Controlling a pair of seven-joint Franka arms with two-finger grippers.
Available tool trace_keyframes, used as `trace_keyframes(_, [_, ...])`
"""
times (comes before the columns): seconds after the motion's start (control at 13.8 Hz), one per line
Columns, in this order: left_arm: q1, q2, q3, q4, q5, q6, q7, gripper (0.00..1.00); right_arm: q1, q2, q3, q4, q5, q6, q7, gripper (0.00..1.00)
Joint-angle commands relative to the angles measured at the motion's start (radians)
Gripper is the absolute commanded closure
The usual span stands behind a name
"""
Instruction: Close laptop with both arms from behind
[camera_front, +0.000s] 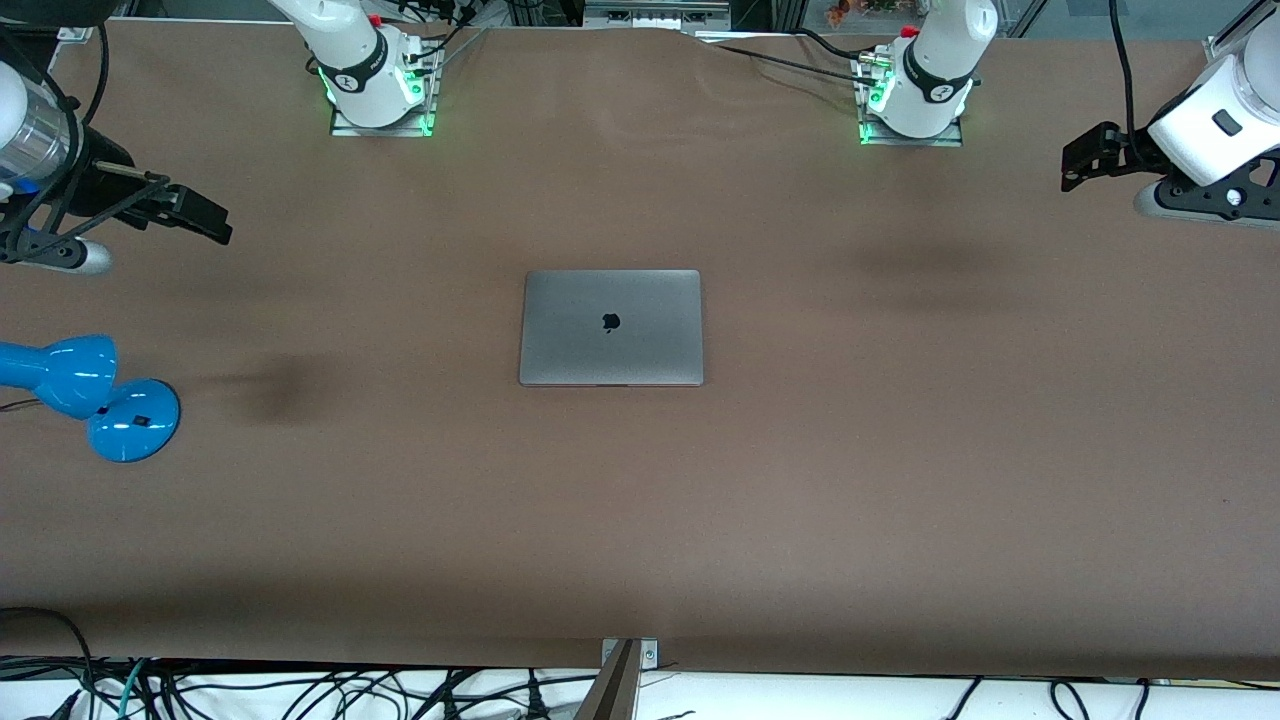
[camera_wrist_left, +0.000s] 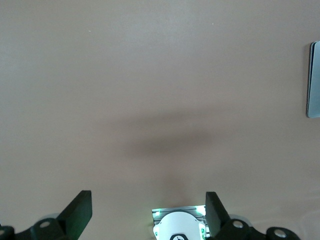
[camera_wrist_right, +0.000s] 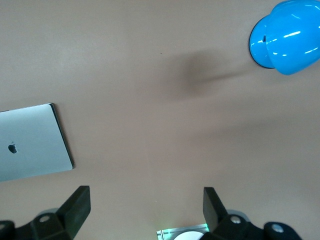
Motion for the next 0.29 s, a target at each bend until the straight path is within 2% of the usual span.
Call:
trace_keyframes(0.0, [-0.003, -0.013, 0.002, -0.013, 0.005, 0.003, 0.021, 0.00, -0.008, -0.025, 0.004, -0.020, 0.006, -0.005, -0.021, 0.00])
trace_keyframes(0.22, [0.027, -0.022, 0.008, -0.016, -0.044, 0.019, 0.018, 0.00, -0.008, -0.022, 0.004, -0.020, 0.002, 0.004, -0.016, 0.00])
